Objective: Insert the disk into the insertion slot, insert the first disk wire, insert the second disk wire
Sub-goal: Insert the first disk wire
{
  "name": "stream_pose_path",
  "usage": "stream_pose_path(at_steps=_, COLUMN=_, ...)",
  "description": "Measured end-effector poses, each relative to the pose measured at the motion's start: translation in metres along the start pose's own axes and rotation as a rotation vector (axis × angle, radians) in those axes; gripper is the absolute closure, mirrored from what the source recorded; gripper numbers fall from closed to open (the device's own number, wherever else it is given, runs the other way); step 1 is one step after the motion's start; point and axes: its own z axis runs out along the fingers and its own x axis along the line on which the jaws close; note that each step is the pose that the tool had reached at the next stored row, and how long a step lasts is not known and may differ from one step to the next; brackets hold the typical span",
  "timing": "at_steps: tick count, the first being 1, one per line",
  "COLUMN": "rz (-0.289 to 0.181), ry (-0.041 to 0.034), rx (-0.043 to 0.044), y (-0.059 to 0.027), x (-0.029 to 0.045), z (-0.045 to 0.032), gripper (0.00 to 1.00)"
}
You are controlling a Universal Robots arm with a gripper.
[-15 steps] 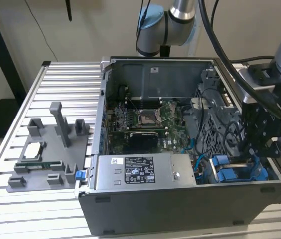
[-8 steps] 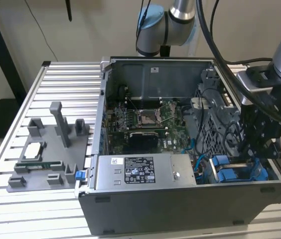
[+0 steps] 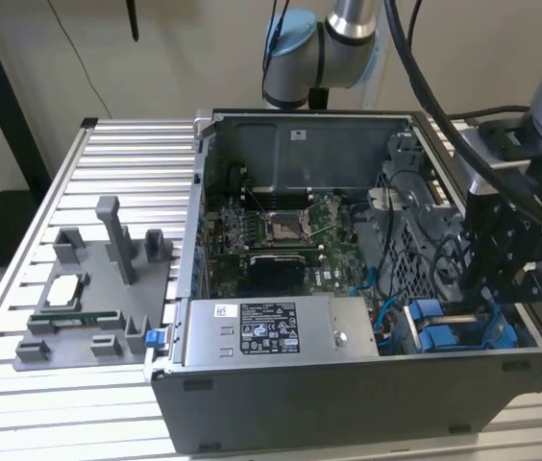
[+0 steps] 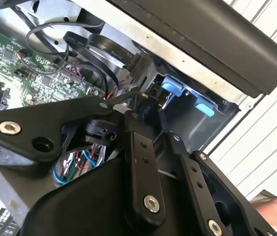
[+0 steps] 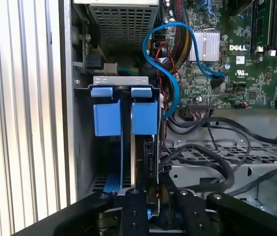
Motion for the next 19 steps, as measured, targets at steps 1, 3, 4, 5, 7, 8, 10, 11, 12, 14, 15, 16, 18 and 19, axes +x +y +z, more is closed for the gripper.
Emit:
stream_pose_path(at_steps=1, rz=0.0, ry=-0.0003, rx=-0.0005, y=-0.0001, x=-0.0001, z=-0.0024, gripper=0.0)
stream_pose_path(at_steps=3, rz=0.0, ry=-0.0001, rx=-0.001, y=-0.0002, x=-0.0003, z=-0.0069, gripper=0.0)
stream_pose_path(at_steps=4, rz=0.0, ry=-0.0001, rx=-0.0012, y=-0.0003, x=-0.0005, z=-0.0091, gripper=0.0)
stream_pose_path(at_steps=5, rz=0.0, ry=-0.0001, rx=-0.0015, y=-0.0003, x=-0.0006, z=-0.0112, gripper=0.0)
stream_pose_path(at_steps=7, rz=0.0, ry=-0.0001, rx=-0.0017, y=-0.0005, x=-0.0008, z=-0.0151, gripper=0.0)
stream_pose_path(at_steps=8, rz=0.0, ry=0.0, rx=-0.0018, y=-0.0005, x=-0.001, z=-0.0168, gripper=0.0)
stream_pose_path(at_steps=10, rz=0.0, ry=0.0, rx=-0.0018, y=-0.0006, x=-0.0014, z=-0.0208, gripper=0.0)
stream_pose_path(at_steps=11, rz=0.0, ry=-0.0001, rx=-0.0018, y=-0.0007, x=-0.0016, z=-0.0226, gripper=0.0)
stream_pose_path(at_steps=12, rz=0.0, ry=-0.0001, rx=-0.0018, y=-0.0007, x=-0.0018, z=-0.0247, gripper=0.0)
stream_pose_path(at_steps=14, rz=0.0, ry=0.0, rx=-0.0018, y=-0.0008, x=-0.0025, z=-0.0286, gripper=0.0)
stream_pose_path(at_steps=15, rz=0.0, ry=0.0001, rx=-0.0018, y=-0.0009, x=-0.0029, z=-0.0307, gripper=0.0)
stream_pose_path(at_steps=16, rz=0.0, ry=0.0, rx=-0.0018, y=-0.0009, x=-0.0032, z=-0.0327, gripper=0.0)
stream_pose_path(at_steps=18, rz=0.0, ry=0.0, rx=-0.0018, y=-0.0011, x=-0.0038, z=-0.0367, gripper=0.0)
stream_pose_path(at_steps=19, rz=0.0, ry=-0.0001, rx=-0.0018, y=-0.0011, x=-0.0039, z=-0.0378, gripper=0.0)
